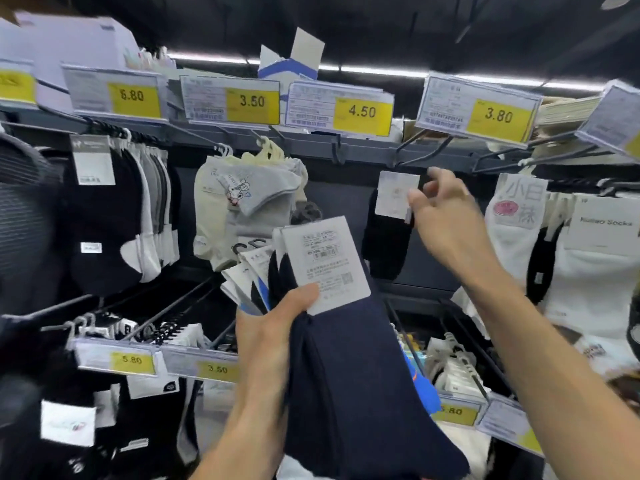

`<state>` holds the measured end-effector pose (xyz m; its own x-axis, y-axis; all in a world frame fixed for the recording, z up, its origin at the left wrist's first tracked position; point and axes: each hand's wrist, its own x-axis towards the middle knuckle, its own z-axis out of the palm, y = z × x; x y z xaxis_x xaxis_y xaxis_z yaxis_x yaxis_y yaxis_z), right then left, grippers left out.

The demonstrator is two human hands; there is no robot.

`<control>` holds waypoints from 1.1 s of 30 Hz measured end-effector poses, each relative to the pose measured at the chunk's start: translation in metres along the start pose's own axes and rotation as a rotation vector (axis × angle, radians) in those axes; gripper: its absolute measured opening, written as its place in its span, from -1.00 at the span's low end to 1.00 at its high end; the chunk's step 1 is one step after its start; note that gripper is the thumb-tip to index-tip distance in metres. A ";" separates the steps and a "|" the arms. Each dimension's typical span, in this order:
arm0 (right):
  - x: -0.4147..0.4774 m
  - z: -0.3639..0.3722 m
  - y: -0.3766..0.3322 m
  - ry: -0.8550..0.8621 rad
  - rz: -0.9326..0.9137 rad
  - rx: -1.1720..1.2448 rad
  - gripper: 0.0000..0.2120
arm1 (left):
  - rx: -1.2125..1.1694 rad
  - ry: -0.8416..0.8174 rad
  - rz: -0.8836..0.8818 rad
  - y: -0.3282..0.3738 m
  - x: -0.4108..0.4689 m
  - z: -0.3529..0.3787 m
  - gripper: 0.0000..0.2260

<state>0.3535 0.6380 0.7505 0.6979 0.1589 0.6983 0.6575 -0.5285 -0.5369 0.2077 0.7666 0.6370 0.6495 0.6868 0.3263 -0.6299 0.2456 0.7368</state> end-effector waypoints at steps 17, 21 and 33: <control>-0.111 -0.016 -0.003 -0.275 -0.071 0.526 -0.62 | -0.087 -0.339 0.198 -0.021 -0.012 0.021 -0.40; -0.112 -0.017 0.001 -0.262 -0.115 0.678 -0.69 | -0.087 -0.298 0.210 -0.024 -0.009 0.018 -0.49; -0.113 -0.015 0.002 -0.144 -0.257 0.514 -0.68 | 0.052 -0.198 0.318 -0.025 -0.020 0.030 -0.38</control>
<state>0.2721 0.6064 0.6776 0.5058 0.3593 0.7843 0.8386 0.0084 -0.5447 0.2236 0.7265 0.6298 0.4979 0.5767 0.6477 -0.7940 0.0027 0.6079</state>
